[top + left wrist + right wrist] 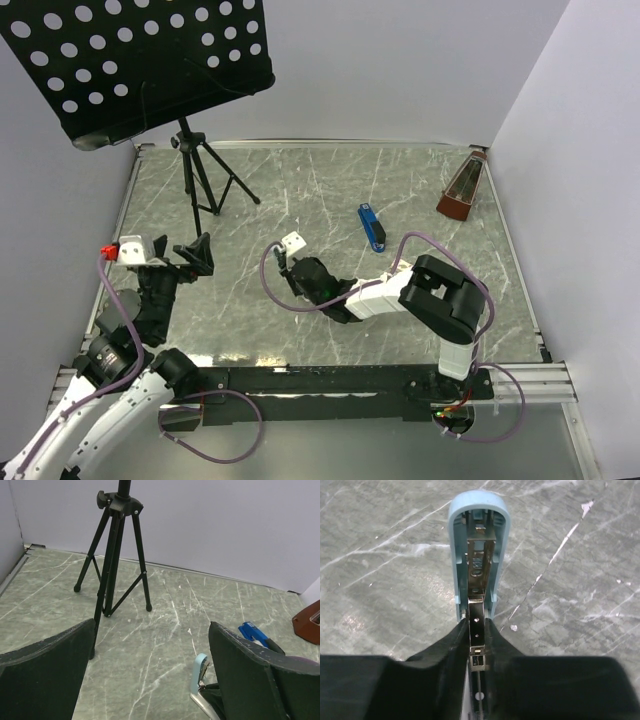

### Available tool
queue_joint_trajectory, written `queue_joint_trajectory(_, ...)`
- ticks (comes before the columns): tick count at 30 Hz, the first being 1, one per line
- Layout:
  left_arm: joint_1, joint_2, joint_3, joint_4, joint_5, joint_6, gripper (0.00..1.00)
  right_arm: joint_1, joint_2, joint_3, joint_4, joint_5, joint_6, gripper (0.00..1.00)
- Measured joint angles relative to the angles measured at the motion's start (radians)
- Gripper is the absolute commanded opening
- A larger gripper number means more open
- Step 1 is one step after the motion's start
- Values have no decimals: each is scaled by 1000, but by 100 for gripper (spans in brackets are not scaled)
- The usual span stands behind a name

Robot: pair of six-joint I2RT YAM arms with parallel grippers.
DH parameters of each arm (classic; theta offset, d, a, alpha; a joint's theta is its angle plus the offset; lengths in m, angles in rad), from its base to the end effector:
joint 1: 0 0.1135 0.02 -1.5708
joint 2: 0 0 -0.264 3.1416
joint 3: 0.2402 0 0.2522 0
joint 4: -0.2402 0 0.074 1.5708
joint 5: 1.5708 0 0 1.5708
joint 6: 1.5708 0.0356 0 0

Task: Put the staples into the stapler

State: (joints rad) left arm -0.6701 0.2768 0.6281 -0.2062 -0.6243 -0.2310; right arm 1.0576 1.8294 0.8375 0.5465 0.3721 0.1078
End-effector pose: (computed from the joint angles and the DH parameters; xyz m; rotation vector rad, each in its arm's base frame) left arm 0.0734 -0.0316 0.3412 -0.2004 1.4459 -0.2916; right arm 0.1922 0.3146 0.1503 -0.6997 1.8774 0.3778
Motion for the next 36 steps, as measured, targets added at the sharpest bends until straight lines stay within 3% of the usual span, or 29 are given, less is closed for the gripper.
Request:
queue_joint_trajectory(8, 86, 6, -3, 0, 87, -8, 100, 0, -24, 8, -54, 31, 34, 60)
queue_joint_trajectory(14, 117, 10, -4, 0, 117, -20, 99, -2, -143, 29, -174, 31, 73, 99)
queue_joint_trajectory(19, 117, 14, -5, 2, 131, -23, 99, -35, -253, 124, -407, 4, 141, 100)
queue_joint_trajectory(24, 117, 37, -5, 13, 134, -24, 99, -148, -368, 204, -706, -80, 224, 100)
queue_joint_trajectory(28, 120, 82, -5, 23, 141, -31, 99, -222, -370, 328, -976, -99, 235, 100)
queue_joint_trajectory(36, 121, 161, 27, 33, 157, -16, 99, -255, -367, 364, -1265, -182, 182, 99)
